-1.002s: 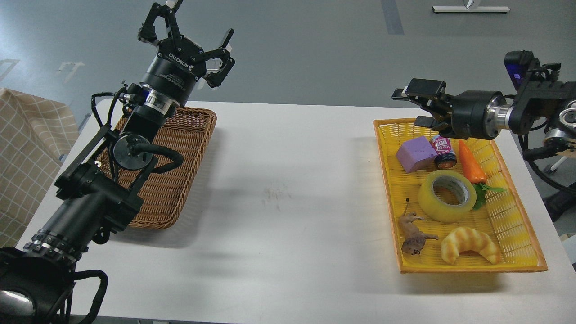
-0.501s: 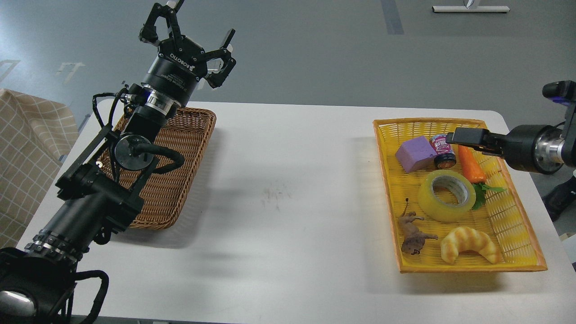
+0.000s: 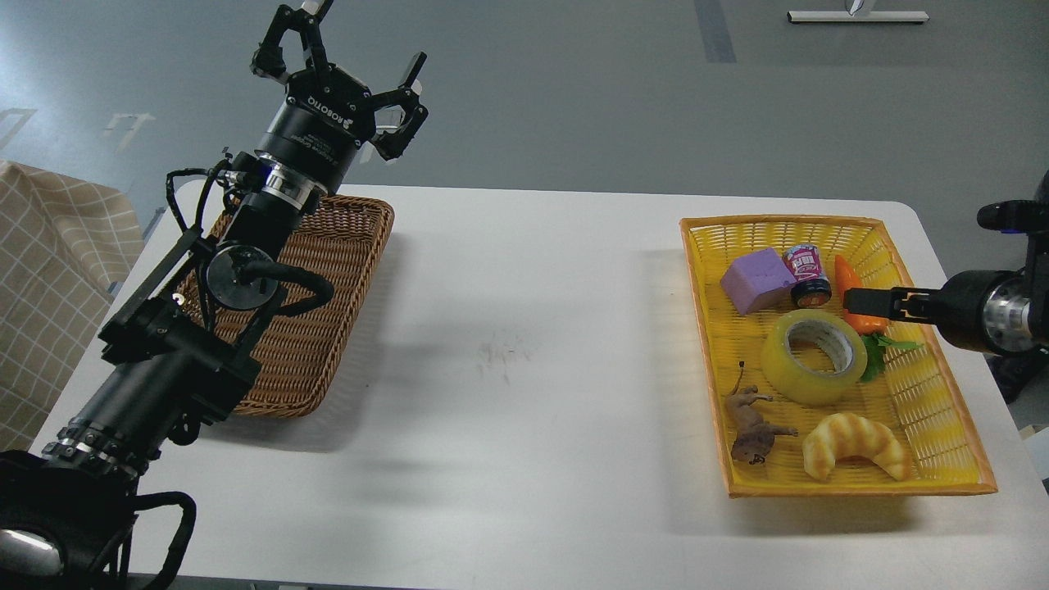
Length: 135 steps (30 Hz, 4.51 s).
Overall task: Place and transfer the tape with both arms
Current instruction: 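Move the right gripper down into the yellow basket toward the tape roll, then grasp the yellow tape roll through its hole with the right gripper, then carry the tape roll out of the basket and set it on the table, then release the tape and raise the right gripper back over the yellow basket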
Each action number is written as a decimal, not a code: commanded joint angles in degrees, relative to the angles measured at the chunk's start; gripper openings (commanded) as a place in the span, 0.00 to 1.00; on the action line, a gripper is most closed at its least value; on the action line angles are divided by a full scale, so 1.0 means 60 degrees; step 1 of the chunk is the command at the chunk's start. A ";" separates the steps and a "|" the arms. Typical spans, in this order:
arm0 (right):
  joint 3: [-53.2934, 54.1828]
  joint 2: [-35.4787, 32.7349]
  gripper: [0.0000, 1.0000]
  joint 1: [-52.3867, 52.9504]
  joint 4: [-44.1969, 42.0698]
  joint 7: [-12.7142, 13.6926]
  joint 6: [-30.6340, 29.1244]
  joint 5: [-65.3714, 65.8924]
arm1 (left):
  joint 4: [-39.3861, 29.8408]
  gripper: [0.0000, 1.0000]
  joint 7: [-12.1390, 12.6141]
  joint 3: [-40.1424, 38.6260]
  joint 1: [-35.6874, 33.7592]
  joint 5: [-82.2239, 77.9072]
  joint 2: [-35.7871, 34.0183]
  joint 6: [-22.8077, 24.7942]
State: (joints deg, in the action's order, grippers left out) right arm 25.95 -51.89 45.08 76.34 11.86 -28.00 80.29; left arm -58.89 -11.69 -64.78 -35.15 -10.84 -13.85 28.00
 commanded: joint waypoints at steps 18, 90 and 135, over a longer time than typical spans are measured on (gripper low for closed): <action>-0.0004 0.1088 0.64 -0.0351 -0.1313 -0.0102 0.0000 0.0051 | 0.0015 0.98 0.0000 0.0000 0.0029 0.0005 0.0053 0.0000; -0.2141 0.5937 0.00 0.2945 -0.2440 -0.0088 0.0000 0.0037 | 0.0015 0.98 0.0000 0.0000 0.0029 0.0005 0.0053 0.0000; -0.2686 0.7623 1.00 0.3883 -0.3951 -0.0058 0.0000 -0.0051 | 0.0000 0.98 0.0000 0.0000 0.0014 0.0005 -0.0020 0.0000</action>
State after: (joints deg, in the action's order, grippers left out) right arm 7.07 -3.78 67.70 51.23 11.52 -28.00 80.02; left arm -58.89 -11.69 -64.86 -35.08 -10.81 -13.85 28.00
